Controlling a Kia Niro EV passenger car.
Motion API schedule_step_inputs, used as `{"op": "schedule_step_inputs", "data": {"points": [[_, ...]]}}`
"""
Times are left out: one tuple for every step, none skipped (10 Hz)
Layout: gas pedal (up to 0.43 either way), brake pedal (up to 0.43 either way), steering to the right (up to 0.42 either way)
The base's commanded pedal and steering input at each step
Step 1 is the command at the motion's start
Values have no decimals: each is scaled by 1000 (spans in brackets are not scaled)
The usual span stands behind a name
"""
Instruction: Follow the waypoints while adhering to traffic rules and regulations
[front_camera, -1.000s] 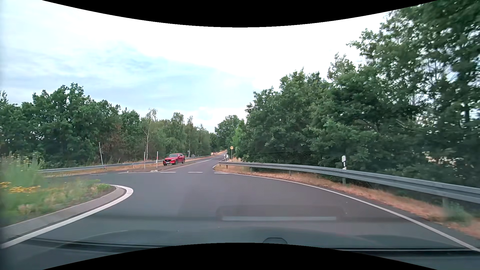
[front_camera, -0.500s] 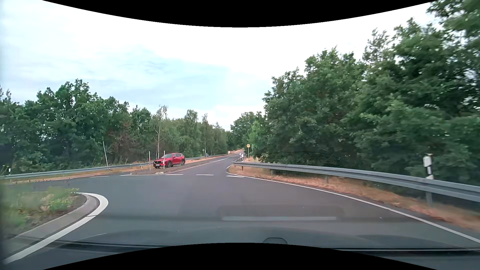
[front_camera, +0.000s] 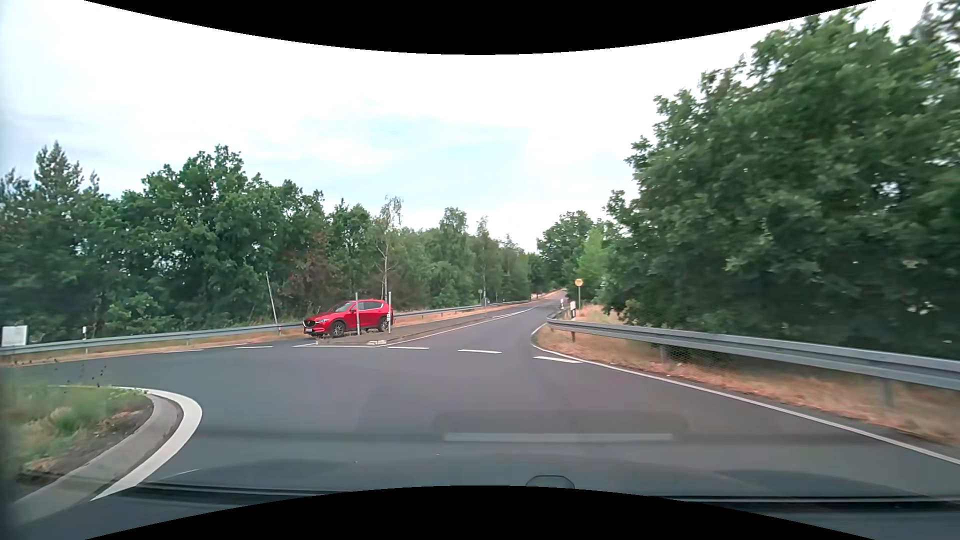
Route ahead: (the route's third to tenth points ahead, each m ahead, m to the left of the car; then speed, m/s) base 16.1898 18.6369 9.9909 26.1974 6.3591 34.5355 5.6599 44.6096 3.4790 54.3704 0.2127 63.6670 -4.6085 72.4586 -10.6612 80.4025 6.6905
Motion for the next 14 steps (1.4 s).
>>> {"op": "schedule_step_inputs", "data": {"points": [[0, 0, -285], [0, 0, -294], [0, 0, -304], [0, 0, -313], [0, 0, -318], [0, 0, -321], [0, 0, -324], [0, 0, -328], [0, 0, -333], [0, 0, -337], [0, 0, -340], [0, 0, -343], [0, 0, -345], [0, 0, -346]]}}
